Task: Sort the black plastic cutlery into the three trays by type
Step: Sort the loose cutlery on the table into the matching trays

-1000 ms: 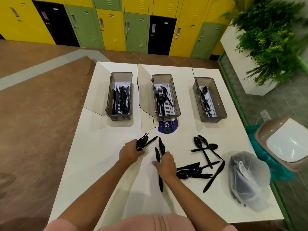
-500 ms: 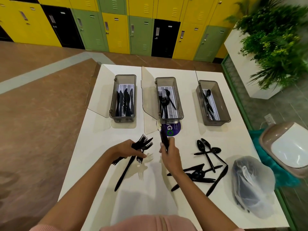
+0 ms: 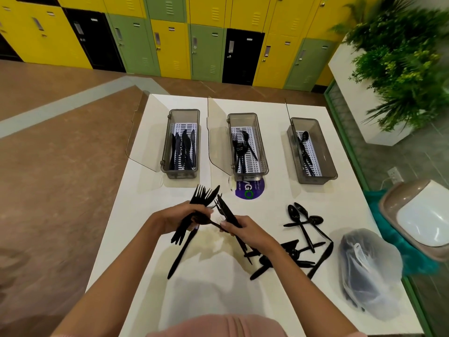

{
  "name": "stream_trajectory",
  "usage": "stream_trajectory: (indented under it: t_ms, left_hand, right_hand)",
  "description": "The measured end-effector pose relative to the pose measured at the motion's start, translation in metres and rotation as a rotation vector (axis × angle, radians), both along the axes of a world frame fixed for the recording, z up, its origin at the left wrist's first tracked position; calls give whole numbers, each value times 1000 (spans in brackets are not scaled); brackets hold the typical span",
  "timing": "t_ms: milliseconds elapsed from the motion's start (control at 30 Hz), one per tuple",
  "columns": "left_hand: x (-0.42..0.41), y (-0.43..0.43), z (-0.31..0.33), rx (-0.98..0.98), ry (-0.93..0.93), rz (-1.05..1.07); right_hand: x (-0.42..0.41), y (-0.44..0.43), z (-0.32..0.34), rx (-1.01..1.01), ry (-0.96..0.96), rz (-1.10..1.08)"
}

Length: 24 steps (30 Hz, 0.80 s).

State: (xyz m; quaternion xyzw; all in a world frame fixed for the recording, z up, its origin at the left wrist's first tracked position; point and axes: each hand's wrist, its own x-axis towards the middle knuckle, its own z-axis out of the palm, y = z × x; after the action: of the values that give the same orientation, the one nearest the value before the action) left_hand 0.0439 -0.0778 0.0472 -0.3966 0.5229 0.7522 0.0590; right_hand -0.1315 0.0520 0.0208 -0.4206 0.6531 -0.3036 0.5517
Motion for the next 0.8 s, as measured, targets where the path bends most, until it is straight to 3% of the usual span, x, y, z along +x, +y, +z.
stream_trajectory:
  t_ms: [267,467,633,800]
  left_hand:
    - [-23,30,-14,186,266,482]
    - [-29,41,-24,-12,232,462]
    - [-29,36,-29,19,198,493]
    - [-34,39,-26,76,192,463]
  right_hand:
    - [20,-3,9,146,-144,-196]
    - [25,-6,13,151,-217,-299]
    - [20,-9,13,20,-49,-390]
    - [15,-17,24,-110,-99,-467]
